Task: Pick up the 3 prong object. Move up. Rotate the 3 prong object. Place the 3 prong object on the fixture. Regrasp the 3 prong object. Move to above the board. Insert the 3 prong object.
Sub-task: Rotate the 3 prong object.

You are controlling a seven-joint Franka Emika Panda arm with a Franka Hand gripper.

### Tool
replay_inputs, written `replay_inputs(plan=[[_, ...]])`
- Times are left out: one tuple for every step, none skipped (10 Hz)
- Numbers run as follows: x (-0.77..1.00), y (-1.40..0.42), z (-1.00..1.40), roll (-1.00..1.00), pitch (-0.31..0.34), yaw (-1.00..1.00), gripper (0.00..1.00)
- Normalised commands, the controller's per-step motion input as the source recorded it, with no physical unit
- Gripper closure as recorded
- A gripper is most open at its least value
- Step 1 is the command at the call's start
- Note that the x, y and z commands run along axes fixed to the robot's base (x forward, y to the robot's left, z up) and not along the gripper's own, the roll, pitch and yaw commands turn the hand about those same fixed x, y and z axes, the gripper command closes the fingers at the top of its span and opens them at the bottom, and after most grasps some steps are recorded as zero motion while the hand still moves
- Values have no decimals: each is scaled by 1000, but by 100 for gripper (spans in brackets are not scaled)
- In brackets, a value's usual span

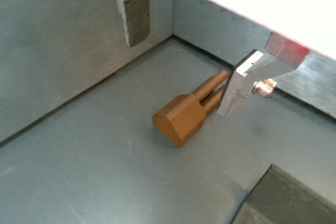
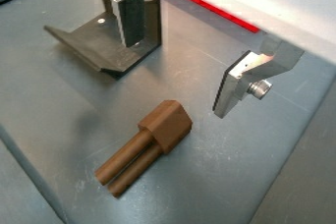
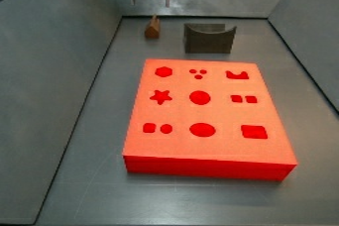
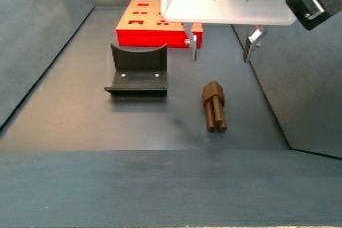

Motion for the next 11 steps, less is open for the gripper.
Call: replay_inputs(plan=[[31,-2,-34,13,-89,208,0],[0,0,-1000,0,0,0,0],[8,0,-1000,-1,-9,-56,0],[11,-1,-1000,-5,-13,-54,0],[19,3,-1000,-17,-22,-40,0],[25,3,-1000,-25,-27,-32,0],[41,5,-1000,-45,-29,-13,0],[48,6,-1000,-53,-27,-5,0],[53,5,-837,-67,-26,6,0],[55,7,-720,-74,-28,11,0],[49,7,-571,-83,-35,14,0]])
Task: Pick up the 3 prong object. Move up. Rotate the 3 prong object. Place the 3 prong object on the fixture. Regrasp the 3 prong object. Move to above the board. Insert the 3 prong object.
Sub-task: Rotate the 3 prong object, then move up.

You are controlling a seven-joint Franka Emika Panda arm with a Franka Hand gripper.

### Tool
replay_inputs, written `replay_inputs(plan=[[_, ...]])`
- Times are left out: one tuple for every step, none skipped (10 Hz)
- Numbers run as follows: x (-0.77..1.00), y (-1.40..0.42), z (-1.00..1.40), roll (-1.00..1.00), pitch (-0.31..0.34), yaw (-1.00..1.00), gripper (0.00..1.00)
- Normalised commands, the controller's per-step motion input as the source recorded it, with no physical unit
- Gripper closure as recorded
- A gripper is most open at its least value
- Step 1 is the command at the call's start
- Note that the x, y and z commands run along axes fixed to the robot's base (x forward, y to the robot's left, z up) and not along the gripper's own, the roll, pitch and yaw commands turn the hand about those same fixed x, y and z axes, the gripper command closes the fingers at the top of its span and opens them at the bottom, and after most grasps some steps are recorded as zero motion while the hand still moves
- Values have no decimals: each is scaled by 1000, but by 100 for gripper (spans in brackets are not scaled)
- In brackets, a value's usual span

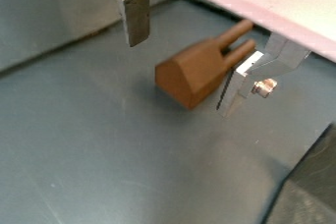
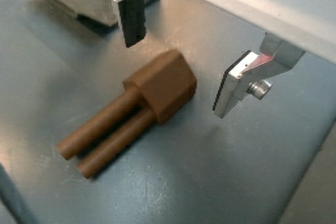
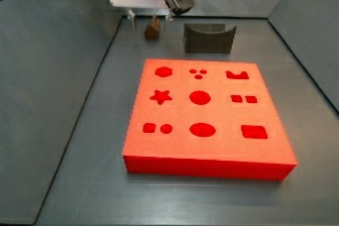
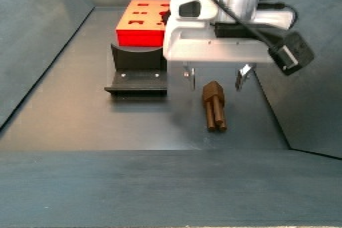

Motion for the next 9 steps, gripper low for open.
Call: replay_inputs(plan=[[44,7,-500,-87,-37,14,0],[42,7,-359,-95,-45,17,0],[39,13,-223,-99,-52,14,0],[0,0,0,0,0,0,100],[0,0,833,0,0,0,100],[-6,0,824,0,5,0,100],[-32,3,706,7,30,-8,100],[-27,6,587,17,41,-12,100],[-22,7,456,29,49,-16,100]])
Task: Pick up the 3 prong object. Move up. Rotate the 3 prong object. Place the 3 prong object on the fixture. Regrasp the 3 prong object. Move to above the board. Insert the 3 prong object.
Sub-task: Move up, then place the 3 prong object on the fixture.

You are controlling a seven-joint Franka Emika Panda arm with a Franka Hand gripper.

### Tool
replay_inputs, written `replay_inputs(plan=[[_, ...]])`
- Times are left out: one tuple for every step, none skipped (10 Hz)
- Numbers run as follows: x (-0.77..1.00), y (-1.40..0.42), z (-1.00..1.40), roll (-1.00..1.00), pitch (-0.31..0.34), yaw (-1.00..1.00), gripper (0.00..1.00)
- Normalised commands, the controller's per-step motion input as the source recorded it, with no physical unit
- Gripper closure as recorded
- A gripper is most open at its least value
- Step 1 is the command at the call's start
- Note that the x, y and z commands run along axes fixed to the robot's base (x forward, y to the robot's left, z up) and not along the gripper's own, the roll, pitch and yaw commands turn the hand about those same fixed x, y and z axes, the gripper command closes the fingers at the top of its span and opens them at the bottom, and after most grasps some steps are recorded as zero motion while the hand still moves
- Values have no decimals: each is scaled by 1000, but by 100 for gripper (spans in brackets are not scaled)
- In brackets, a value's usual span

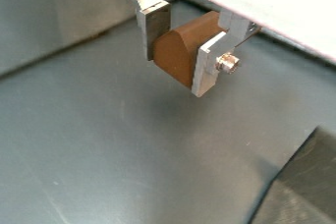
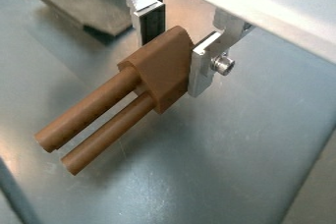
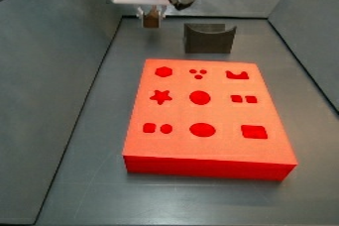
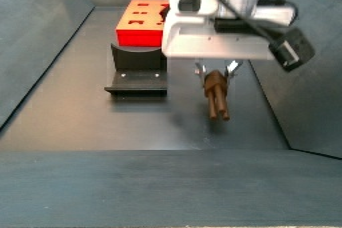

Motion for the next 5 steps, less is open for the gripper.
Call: replay_inputs(plan=[[-21,9,318,40,51,-19,100],[0,0,1000,0,0,0,100],[6,0,1000,8,-6,4,100],[-5,2,1000,16,17,-3,100],[-9,3,1000,23,21,-9,100]])
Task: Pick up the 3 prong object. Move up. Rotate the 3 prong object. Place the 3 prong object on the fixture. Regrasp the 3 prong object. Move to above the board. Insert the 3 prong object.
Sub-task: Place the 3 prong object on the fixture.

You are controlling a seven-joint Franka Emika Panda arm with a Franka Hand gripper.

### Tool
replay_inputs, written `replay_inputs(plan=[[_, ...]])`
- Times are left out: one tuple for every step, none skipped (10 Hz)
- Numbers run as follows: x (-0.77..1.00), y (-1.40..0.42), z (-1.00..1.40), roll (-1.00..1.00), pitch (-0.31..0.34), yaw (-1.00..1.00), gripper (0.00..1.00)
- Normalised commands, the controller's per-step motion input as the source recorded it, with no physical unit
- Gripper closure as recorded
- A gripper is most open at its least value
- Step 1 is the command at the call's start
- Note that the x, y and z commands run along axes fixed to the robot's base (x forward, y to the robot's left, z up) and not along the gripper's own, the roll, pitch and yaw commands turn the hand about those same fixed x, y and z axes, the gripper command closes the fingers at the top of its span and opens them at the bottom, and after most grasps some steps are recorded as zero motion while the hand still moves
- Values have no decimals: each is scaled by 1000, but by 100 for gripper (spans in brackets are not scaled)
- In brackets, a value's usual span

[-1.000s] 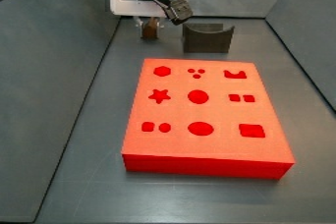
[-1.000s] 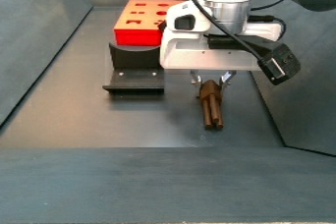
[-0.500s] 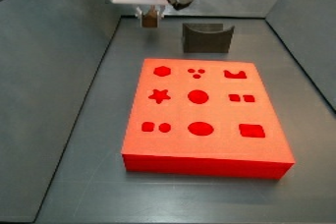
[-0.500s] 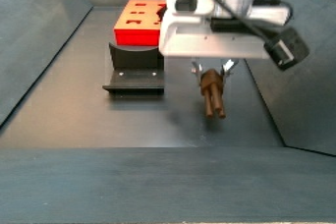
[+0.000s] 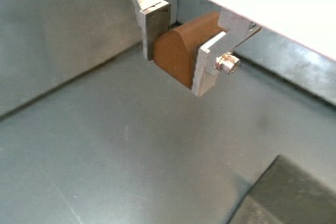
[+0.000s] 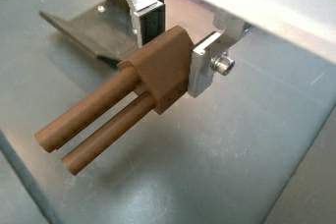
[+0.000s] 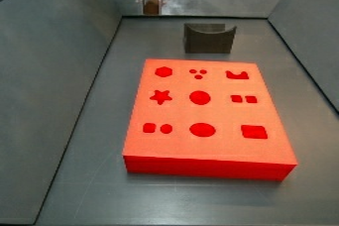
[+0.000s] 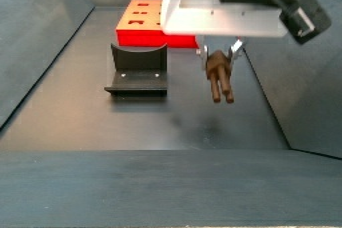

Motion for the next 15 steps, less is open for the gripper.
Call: replay_inputs(plan=[[-16,5,1000,39,26,-20,100],[-19,7,1000,47,27,-23,100],[-28,10,1000,59,33,-20,100],[-29,10,1000,63,34,-16,100],[-34,11,987,68,41,-8,100],[-29,9,838,70,47,-1,100],[-19,7,687,75,50,4,100],[-11,7,532,80,59,5,100],[-5,8,324,83,76,11,100],[1,8,172,84,82,14,100],[1000,-792,-62,-41,314,51,100],[1000,-747,-103,-36,309,61,100],[1000,-669,-79,-38,293,62,100],[1000,-476,-41,-45,250,56,100],[1000,-358,-43,-53,206,47,100]])
